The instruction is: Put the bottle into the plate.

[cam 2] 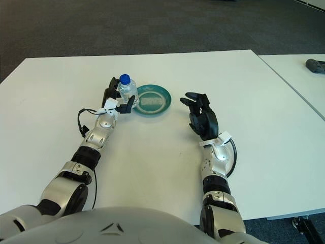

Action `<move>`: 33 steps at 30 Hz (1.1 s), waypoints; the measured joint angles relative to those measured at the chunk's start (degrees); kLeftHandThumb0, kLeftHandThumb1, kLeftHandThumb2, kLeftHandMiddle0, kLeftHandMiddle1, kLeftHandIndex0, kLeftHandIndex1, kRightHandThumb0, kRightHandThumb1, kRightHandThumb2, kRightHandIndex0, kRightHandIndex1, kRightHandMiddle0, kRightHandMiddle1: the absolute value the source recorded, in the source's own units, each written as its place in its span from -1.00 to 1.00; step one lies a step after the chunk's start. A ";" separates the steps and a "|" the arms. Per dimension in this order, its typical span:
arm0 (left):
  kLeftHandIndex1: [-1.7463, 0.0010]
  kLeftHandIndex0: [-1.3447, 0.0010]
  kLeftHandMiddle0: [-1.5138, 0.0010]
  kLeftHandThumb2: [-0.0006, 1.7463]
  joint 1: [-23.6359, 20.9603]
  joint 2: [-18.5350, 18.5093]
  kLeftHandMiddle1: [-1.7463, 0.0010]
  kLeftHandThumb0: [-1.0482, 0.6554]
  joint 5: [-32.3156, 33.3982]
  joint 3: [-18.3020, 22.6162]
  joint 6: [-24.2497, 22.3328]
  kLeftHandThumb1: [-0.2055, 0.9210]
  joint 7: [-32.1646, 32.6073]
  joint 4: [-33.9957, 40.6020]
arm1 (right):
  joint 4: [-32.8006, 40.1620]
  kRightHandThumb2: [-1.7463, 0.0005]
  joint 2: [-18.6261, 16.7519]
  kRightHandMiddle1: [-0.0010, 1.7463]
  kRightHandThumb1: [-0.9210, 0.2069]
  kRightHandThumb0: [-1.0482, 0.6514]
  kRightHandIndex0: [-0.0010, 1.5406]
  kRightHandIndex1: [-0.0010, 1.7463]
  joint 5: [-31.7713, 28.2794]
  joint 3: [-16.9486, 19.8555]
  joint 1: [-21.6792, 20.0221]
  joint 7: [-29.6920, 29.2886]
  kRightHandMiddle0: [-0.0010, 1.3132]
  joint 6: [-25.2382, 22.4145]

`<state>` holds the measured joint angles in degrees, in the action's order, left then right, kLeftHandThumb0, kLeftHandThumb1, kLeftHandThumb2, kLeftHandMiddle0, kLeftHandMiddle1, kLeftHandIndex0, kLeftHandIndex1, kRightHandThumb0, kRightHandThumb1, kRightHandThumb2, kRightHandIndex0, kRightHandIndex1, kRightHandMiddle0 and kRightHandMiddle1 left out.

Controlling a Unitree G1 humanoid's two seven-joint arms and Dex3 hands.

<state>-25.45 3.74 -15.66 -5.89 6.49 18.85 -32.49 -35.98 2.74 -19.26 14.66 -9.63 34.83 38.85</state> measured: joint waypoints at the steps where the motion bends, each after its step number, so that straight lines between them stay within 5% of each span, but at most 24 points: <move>1: -1.00 0.08 -0.58 0.53 0.00 -0.04 -1.00 -0.32 0.04 0.04 0.05 -0.11 -0.08 0.17 | 0.39 0.60 -0.12 0.27 -1.00 -0.85 -0.43 0.11 0.11 -0.26 0.25 -0.23 -0.59 -0.01; 33: -1.00 0.10 -0.57 0.50 1.21 -3.93 -1.00 -0.31 -0.58 -0.41 2.17 -0.07 -3.51 6.25 | 4.49 0.60 -1.46 0.27 -1.00 -0.85 -0.44 0.12 2.10 -4.17 3.03 -4.77 -0.59 0.00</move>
<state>-24.23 -0.19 -16.24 -6.30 8.66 15.34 -26.24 -31.49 1.28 -17.15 10.49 -6.61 30.07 38.85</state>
